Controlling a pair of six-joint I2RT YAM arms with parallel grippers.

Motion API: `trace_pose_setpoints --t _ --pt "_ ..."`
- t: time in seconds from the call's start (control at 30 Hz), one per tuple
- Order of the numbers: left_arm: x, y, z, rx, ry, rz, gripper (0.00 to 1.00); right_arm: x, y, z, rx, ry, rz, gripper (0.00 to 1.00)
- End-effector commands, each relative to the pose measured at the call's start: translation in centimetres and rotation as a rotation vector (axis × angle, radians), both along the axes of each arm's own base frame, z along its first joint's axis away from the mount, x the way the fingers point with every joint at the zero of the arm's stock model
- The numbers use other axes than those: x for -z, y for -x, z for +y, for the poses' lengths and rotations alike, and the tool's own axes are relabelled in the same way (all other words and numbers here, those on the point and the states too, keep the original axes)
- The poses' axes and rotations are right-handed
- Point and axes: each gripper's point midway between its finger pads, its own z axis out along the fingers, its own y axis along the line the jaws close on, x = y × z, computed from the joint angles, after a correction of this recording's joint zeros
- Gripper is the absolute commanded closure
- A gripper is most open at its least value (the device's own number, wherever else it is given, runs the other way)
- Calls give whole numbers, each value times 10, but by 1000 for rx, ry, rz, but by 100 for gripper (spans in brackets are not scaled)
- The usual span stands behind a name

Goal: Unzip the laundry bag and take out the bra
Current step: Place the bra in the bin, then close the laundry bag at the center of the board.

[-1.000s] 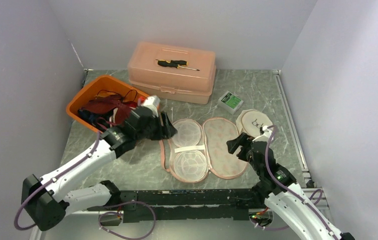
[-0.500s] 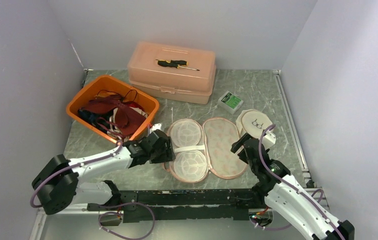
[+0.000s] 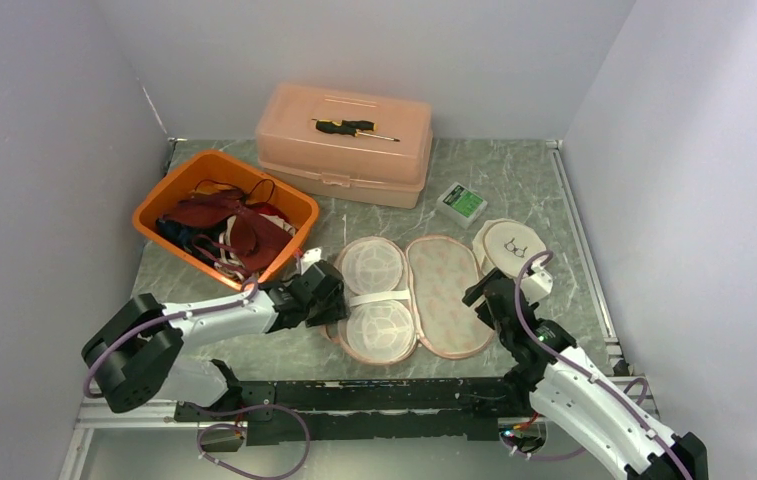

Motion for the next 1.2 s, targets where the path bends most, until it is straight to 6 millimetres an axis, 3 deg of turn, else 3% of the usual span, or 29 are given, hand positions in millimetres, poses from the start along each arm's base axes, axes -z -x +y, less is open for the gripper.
trace_pose_setpoints --t 0.0,0.37,0.47,0.63,0.77,1.03,1.17 --pt "3 -8 24 -107 -30 -23 43 3 -7 -5 67 -27 -40 20" --pt "1 -7 52 -184 -101 -26 46 18 -3 -11 110 -37 -31 20" --pt "-12 -9 54 -182 -91 -55 46 15 -4 -11 113 -40 -41 21" --pt "-61 -17 28 -55 62 -191 35 -7 -7 -5 61 -66 -98 21" --pt "-79 -20 -1 44 97 -209 26 -22 -10 0 19 -61 -130 21" --pt "-45 -22 -33 134 56 -110 28 -28 -15 10 -38 -60 -141 21" --pt "-24 -22 -35 146 -20 -67 28 -28 -12 11 -50 -69 -134 21"
